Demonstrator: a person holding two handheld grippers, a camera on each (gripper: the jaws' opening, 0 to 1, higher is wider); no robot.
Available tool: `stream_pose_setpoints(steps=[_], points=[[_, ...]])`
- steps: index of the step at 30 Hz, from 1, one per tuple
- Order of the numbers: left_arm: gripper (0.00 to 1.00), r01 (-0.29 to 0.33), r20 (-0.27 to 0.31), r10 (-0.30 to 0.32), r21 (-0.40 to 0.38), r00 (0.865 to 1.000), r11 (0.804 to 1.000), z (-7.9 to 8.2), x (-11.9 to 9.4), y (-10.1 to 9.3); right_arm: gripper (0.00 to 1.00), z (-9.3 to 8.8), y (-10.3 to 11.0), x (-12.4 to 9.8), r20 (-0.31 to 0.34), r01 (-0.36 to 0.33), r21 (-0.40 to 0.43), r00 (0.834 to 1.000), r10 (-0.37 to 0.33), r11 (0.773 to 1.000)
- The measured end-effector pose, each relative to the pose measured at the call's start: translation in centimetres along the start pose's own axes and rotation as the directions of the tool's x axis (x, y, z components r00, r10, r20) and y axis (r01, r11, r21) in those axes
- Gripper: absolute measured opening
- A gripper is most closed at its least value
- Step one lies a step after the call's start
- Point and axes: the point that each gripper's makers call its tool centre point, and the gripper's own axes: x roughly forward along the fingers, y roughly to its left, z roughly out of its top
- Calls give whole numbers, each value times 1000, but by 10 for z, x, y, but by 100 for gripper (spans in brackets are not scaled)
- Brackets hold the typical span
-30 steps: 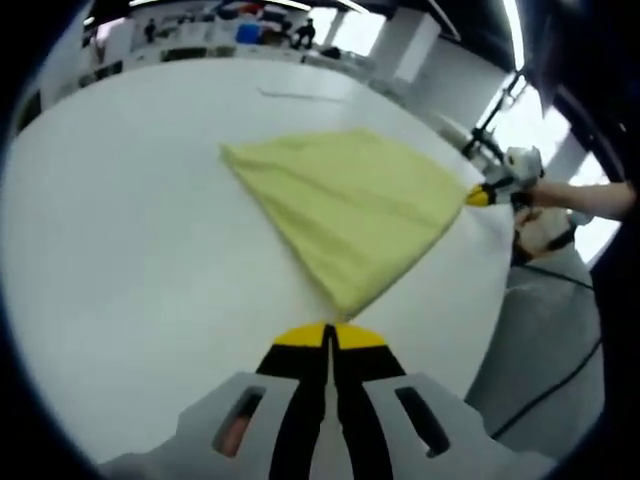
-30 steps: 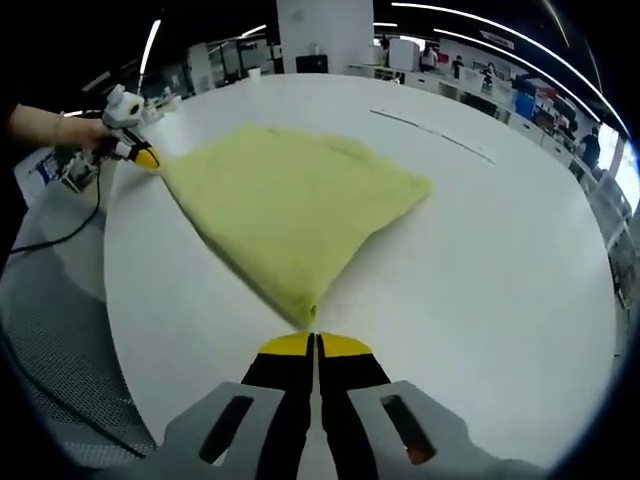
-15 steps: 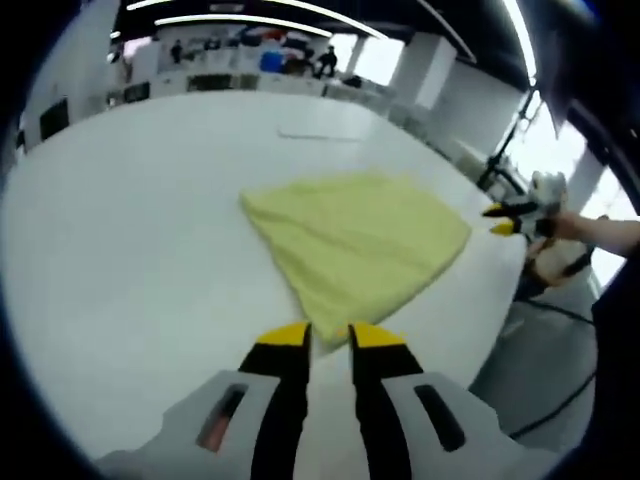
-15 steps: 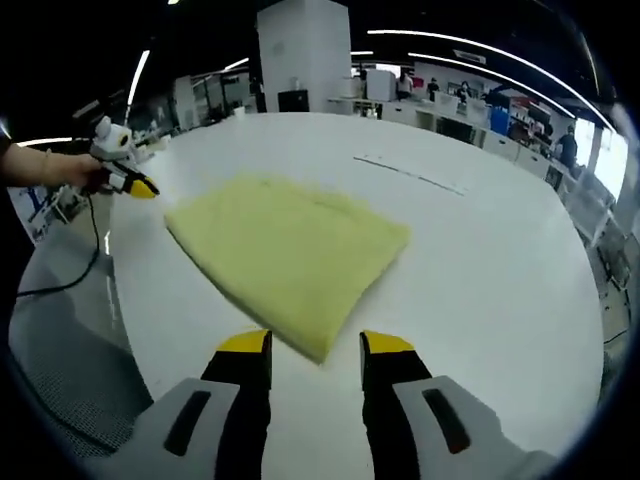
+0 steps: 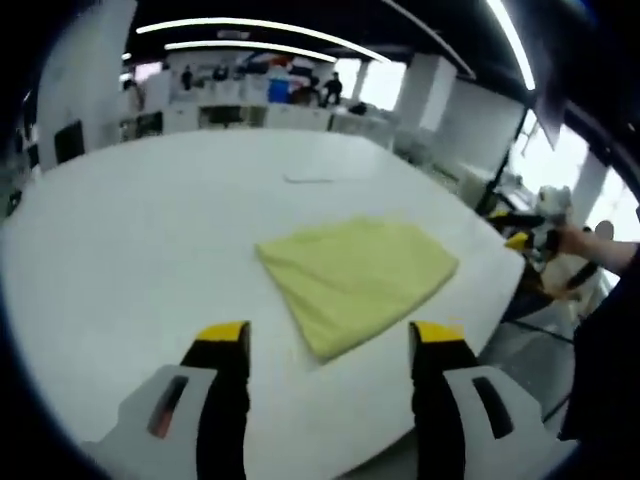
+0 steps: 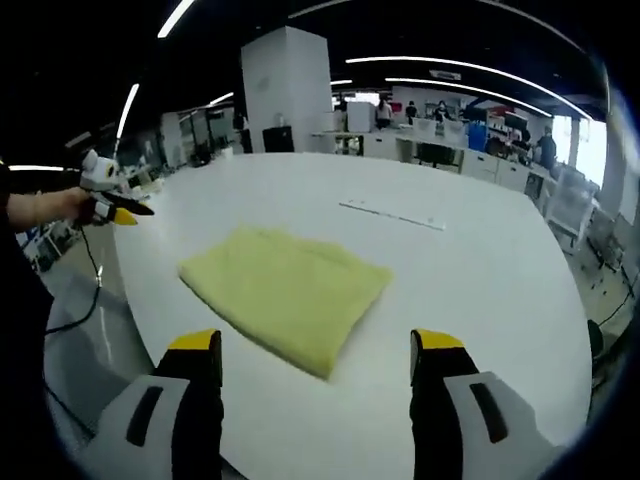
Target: Fold the garment on the visible template until the final outline fits inside the template.
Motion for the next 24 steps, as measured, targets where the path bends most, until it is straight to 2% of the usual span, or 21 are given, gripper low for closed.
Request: stream_pose_setpoints(steps=[3,9,16,24], points=[[80,-18,11,18,19,1000,1000,6,-10,-5,83,6,5,-15,6,8,8,1000,-8,1000],[93,-28,14,27,25,1000,999,6,-31,-16,90,16,13,-36,35,15,23,999,-16,1000],[98,-29,28,29,10,999,1000,8,-55,-23,100,24,24,-54,67,24,30,997,-26,999],[99,-2,19,2,4,1000,1000,9,-66,-29,100,23,36,-65,87,0,34,996,-3,999]])
